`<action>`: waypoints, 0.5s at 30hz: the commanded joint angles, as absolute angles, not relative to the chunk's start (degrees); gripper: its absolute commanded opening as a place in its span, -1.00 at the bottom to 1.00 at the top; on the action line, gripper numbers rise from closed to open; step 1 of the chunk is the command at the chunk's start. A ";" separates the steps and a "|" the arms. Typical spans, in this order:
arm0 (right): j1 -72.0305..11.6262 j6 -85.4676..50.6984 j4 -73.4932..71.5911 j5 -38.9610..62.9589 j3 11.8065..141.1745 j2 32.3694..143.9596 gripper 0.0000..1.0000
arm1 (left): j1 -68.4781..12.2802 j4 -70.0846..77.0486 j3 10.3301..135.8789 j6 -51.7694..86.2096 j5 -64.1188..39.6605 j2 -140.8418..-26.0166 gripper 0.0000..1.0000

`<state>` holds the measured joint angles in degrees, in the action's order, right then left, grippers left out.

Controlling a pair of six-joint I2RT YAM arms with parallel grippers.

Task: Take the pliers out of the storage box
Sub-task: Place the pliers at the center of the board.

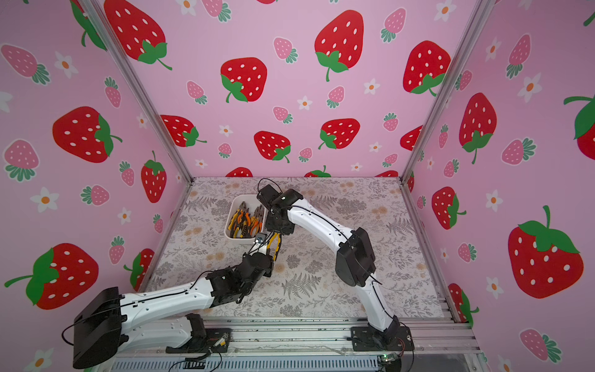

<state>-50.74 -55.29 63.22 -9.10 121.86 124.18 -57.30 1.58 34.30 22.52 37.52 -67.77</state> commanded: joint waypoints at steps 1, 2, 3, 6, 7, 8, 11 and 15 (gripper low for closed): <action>-51.20 -55.54 63.68 -10.15 120.88 124.20 -0.29 | -57.84 6.94 35.33 22.04 39.46 -65.66 -1.00; -51.15 -55.44 63.79 -10.46 120.91 124.12 -0.29 | -57.83 6.94 35.26 22.06 39.45 -65.59 -1.00; -51.16 -55.16 63.85 -10.76 120.92 124.18 -0.29 | -57.85 6.94 35.24 22.03 39.41 -65.50 -1.00; -51.07 -54.24 63.87 -11.01 121.40 124.52 -0.25 | -57.98 7.03 35.08 22.06 39.49 -65.34 -1.00; -51.02 -53.75 64.07 -11.04 121.74 124.82 -0.24 | -58.01 7.32 34.99 21.81 39.52 -65.14 -1.00; -50.98 -53.39 64.27 -10.99 122.17 125.18 -0.23 | -57.95 7.47 34.83 21.75 39.42 -64.99 -1.00; -50.89 -52.23 65.42 -10.75 123.81 126.37 -0.21 | -57.99 8.31 34.22 21.46 39.45 -64.19 -1.00; -50.80 -51.69 65.48 -10.30 123.90 126.93 -0.20 | -57.99 8.35 33.85 21.11 39.64 -63.60 -1.00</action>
<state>-50.74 -52.90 64.12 -10.11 122.52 125.40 -57.56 2.63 33.34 22.04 37.52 -65.19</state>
